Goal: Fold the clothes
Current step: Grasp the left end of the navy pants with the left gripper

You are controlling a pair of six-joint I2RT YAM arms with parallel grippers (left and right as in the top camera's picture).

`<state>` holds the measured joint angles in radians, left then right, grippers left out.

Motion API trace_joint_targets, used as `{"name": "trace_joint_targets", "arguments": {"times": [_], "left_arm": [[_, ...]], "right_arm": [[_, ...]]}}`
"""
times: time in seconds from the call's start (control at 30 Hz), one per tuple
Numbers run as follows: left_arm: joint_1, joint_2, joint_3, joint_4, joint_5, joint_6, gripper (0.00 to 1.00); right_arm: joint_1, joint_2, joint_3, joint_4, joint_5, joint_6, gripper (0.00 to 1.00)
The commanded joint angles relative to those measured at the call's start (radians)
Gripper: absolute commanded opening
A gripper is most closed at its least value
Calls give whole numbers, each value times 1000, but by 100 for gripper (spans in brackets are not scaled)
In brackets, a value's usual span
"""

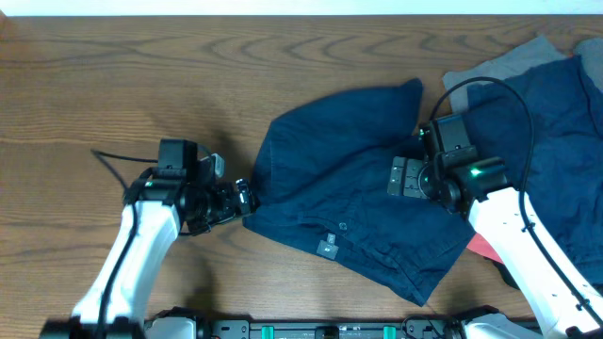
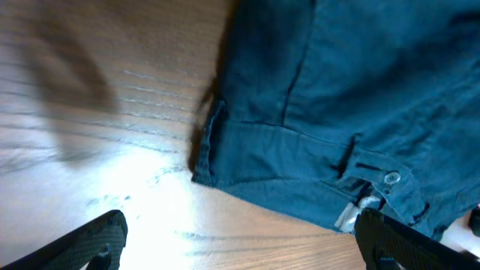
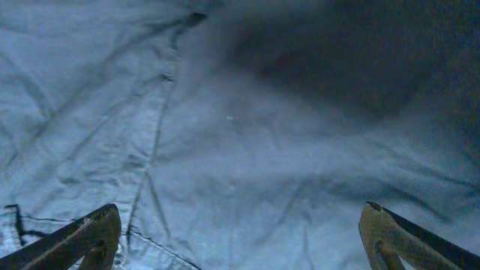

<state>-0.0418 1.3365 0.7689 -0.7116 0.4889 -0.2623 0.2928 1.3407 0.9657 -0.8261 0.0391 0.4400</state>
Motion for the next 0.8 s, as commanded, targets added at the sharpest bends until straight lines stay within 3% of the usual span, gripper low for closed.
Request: {"name": "trace_joint_targets", "arguments": {"times": [0.0, 0.13, 0.23, 0.27, 0.3, 0.33, 0.37, 0.6, 0.77], "left_arm": [[-14, 98, -11, 29, 37, -6, 98], [-46, 209, -11, 97, 74, -6, 100], [-70, 271, -11, 128, 108, -6, 90], [-79, 287, -11, 132, 109, -6, 79], [-85, 299, -11, 134, 109, -6, 62], [-89, 308, -11, 134, 109, -5, 40], [-90, 311, -11, 133, 109, -5, 8], [-8, 262, 90, 79, -61, -5, 6], [118, 242, 336, -20, -217, -5, 6]], "right_arm": [[-28, -10, 5, -8, 14, 0, 99], [-39, -10, 5, -8, 14, 0, 99], [-39, -10, 5, -8, 14, 0, 99], [-39, -10, 5, -8, 14, 0, 99], [-39, -10, 5, -8, 14, 0, 99], [-39, -10, 5, -8, 14, 0, 99], [-39, -10, 5, -9, 16, 0, 99], [-39, -10, 5, -35, 71, 17, 99], [-40, -10, 5, -46, 78, 19, 99]]}}
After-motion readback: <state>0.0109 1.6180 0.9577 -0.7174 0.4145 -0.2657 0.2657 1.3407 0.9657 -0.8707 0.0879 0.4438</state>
